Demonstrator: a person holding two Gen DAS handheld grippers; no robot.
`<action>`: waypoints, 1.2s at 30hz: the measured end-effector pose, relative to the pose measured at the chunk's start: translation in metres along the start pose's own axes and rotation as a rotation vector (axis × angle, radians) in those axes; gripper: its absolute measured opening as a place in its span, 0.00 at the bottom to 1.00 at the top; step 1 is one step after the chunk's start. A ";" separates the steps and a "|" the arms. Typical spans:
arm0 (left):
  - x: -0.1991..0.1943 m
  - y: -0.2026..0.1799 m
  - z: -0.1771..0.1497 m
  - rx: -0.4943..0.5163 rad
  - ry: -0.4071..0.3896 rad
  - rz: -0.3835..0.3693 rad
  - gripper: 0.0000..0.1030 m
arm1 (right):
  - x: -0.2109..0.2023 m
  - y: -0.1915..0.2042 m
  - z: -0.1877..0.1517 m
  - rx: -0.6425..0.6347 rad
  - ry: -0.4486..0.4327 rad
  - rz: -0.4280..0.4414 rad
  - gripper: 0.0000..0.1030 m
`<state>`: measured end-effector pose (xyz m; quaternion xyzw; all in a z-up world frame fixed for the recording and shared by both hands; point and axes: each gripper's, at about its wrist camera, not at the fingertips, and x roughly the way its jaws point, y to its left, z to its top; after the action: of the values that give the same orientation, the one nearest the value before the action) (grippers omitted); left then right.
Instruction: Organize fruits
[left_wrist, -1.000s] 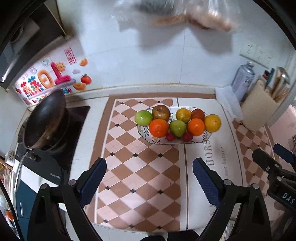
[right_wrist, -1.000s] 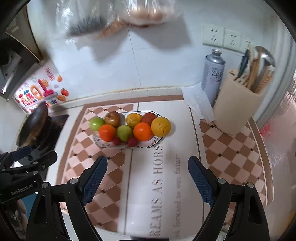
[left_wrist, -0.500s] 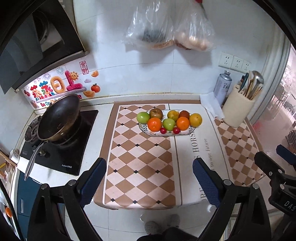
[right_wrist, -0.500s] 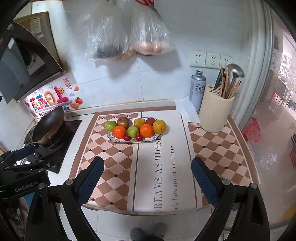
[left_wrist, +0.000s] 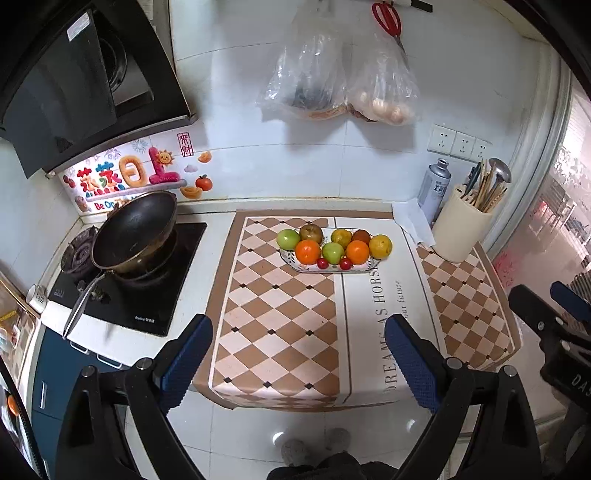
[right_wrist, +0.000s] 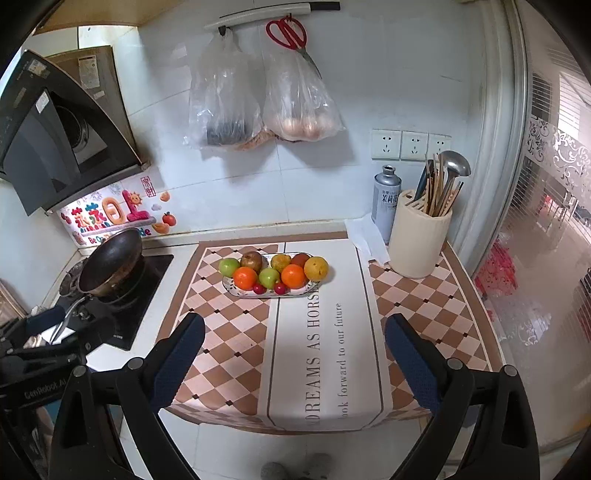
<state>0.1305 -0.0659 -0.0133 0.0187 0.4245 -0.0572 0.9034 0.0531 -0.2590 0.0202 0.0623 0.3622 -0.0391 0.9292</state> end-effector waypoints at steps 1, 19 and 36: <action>-0.001 0.000 0.000 0.000 -0.001 0.004 0.93 | -0.001 0.000 0.001 0.002 -0.001 0.002 0.97; -0.003 0.001 0.001 -0.017 -0.009 0.002 0.93 | 0.007 0.003 0.004 0.018 0.025 0.032 0.97; 0.089 -0.011 0.037 0.038 0.104 0.082 0.93 | 0.110 -0.010 0.028 0.006 0.137 0.014 0.97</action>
<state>0.2143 -0.0879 -0.0578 0.0563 0.4685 -0.0273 0.8812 0.1519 -0.2758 -0.0347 0.0701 0.4243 -0.0296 0.9023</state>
